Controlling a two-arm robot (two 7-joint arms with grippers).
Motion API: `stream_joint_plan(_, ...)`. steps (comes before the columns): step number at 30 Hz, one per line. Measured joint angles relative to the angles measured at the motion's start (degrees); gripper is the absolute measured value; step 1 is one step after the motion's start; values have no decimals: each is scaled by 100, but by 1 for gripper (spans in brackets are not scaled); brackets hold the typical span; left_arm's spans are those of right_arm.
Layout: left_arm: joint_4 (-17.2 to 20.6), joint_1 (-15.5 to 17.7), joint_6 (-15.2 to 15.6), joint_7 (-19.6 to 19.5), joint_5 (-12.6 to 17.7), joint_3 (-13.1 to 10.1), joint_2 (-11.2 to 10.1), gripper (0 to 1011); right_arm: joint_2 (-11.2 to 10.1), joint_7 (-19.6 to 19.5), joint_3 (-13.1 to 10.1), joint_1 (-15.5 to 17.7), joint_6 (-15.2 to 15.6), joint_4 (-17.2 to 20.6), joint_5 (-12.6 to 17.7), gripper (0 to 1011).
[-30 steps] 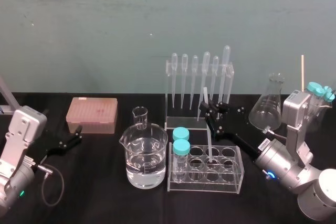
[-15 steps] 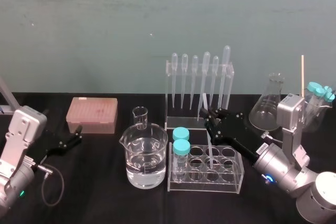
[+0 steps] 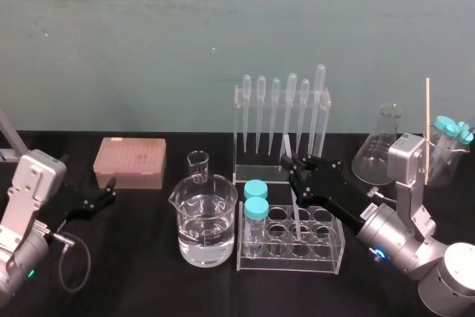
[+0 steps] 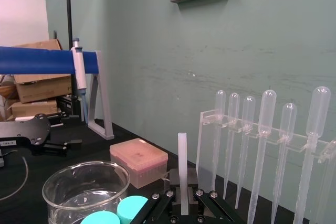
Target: Pick up the stirring rod with one hand, then place it down.
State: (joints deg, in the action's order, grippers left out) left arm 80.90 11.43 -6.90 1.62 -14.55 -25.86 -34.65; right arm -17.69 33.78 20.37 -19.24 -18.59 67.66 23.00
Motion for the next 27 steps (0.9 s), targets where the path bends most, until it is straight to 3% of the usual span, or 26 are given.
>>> stream_joint_plan(6, 0, 0, 0, 0, 0, 0, 0, 1000, 0, 1, -2, 0, -1, 0, 2, 98)
stream_joint_plan(27, 0, 0, 0, 0, 0, 0, 0, 1000, 0, 7, -9, 3, -10, 5, 12, 768)
